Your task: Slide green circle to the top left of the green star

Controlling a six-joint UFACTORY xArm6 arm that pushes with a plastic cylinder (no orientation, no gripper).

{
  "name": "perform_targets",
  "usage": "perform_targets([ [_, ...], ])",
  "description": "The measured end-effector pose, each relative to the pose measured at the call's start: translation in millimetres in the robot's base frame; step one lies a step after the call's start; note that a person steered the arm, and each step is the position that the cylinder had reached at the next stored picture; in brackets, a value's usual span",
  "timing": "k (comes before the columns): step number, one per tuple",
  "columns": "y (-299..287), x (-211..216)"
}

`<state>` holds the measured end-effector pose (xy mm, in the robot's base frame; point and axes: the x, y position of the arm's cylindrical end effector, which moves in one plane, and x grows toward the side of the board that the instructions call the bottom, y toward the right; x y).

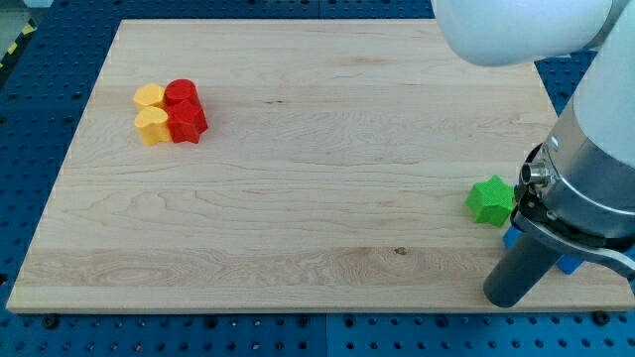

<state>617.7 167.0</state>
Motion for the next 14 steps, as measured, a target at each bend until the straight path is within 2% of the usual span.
perform_targets([
  [2,63.2,-0.1],
  [3,65.8,-0.8],
  [4,81.5,-23.0],
  [6,87.6,-26.3],
  [7,112.4,-28.1],
  [12,92.7,-106.9],
  [13,105.2,-68.3],
  [14,105.2,-48.1],
])
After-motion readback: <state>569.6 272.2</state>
